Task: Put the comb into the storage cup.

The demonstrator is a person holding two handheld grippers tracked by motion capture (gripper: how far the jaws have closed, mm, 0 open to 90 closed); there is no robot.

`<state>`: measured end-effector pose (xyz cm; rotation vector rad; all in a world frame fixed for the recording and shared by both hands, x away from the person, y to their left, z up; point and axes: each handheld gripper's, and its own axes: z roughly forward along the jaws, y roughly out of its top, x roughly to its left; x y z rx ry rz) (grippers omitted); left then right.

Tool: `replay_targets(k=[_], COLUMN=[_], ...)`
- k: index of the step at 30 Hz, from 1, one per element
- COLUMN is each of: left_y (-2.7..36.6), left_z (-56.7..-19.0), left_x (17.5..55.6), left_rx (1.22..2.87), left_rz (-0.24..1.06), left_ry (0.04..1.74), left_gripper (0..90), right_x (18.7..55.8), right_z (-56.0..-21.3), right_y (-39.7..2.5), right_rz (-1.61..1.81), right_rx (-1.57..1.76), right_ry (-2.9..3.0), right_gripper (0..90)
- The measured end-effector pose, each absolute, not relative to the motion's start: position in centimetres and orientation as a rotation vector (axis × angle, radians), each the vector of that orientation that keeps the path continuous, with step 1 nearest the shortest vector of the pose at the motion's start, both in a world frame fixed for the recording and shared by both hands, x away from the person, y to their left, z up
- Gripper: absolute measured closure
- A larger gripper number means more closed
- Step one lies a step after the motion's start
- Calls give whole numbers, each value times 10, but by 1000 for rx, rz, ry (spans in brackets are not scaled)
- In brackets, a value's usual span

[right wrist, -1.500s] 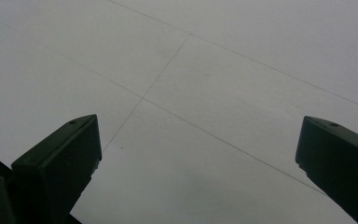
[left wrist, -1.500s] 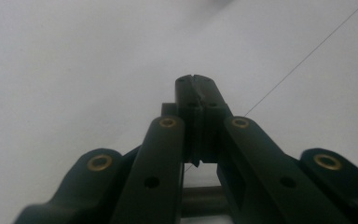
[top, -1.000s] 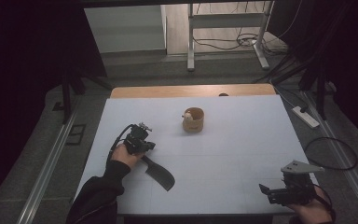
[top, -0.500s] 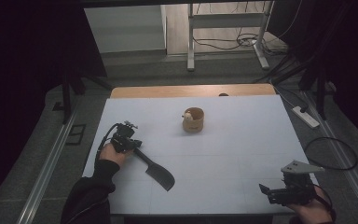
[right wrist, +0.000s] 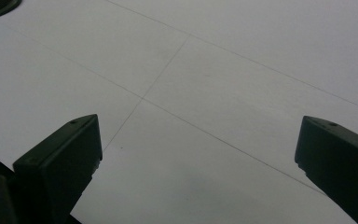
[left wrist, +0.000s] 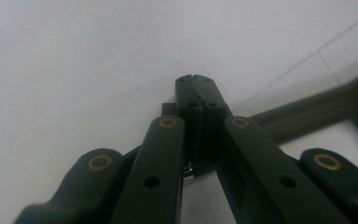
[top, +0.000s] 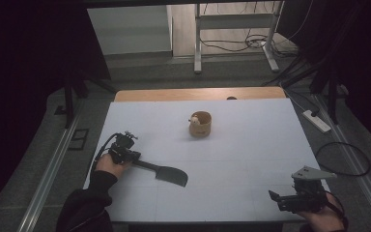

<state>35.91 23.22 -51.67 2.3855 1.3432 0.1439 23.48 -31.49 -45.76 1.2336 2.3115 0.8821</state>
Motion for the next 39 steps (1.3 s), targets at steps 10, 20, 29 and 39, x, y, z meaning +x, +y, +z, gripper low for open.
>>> replay_targets(k=[10,20,29,39], left_y=[236,233,224,218], left_z=[-516,-514,-513,-510], left_x=[336,314,302,295], left_rx=[2402,2433,2438,2411], left_rz=[109,83,20,-3], left_ry=[1346,1351,1337,1347], left_gripper=[885,884,885,884], right_x=[235,235,235,235], right_z=[-458,-457,-457,-457], right_y=[-314,-314,-314,-314], right_rz=[879,878,880,881], right_rx=[1234,1232,1227,1225], right_ry=[2312,2312,2314,2313], right_gripper=[6,8,9,10])
